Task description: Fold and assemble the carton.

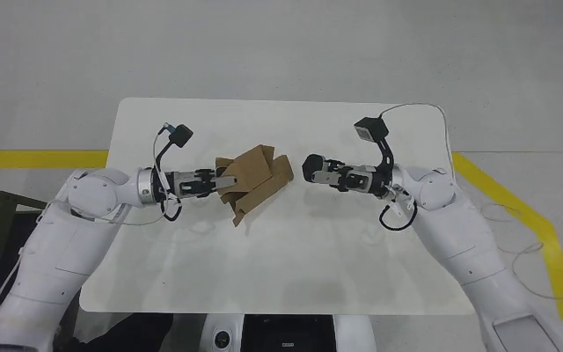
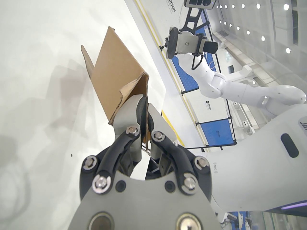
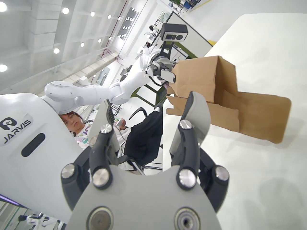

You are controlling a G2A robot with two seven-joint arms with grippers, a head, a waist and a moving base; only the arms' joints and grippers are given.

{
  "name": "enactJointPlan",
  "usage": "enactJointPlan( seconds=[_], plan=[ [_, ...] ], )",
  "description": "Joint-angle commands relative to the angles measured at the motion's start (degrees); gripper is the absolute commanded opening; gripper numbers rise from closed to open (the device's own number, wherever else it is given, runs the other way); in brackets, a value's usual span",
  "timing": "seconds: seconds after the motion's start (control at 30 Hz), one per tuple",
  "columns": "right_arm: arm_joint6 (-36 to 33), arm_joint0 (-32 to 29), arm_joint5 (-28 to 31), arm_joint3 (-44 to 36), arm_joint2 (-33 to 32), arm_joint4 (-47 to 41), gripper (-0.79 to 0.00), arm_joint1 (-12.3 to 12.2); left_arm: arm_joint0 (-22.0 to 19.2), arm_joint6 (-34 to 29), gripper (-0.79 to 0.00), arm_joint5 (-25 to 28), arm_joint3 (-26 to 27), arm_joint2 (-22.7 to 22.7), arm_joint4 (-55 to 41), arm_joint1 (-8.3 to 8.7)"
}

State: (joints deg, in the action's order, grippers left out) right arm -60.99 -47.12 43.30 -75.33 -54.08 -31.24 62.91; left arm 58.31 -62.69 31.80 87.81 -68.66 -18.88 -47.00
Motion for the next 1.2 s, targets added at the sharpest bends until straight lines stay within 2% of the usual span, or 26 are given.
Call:
enactJointPlan(
  seconds=[0.0,0.27,0.47,0.9,1.17],
  plan=[
    [-0.4,0.7,-0.4,-0.1,2.3,-1.3,-0.317,0.3,-0.2,-1.0,-0.785,0.8,0.2,0.4,-0.4,-0.09],
    [-0.6,4.4,-0.6,2.0,10.1,-1.5,-0.354,1.5,-0.9,-3.8,-0.785,2.3,0.7,1.9,-2.6,-0.5],
    [0.4,6.8,0.4,4.8,12.7,1.3,-0.311,1.3,-1.3,-4.8,-0.785,2.6,1.2,2.4,-3.6,-0.71],
    [4.4,10.2,4.4,9.7,16.4,2.6,-0.317,0.8,-0.6,-6.2,-0.785,2.7,1.9,2.2,-5.0,-0.78],
    [5.7,12.1,5.7,10.8,20.3,1.1,-0.363,1.6,-0.3,-6.5,-0.785,2.8,2.3,2.4,-5.2,-0.91]
  ],
)
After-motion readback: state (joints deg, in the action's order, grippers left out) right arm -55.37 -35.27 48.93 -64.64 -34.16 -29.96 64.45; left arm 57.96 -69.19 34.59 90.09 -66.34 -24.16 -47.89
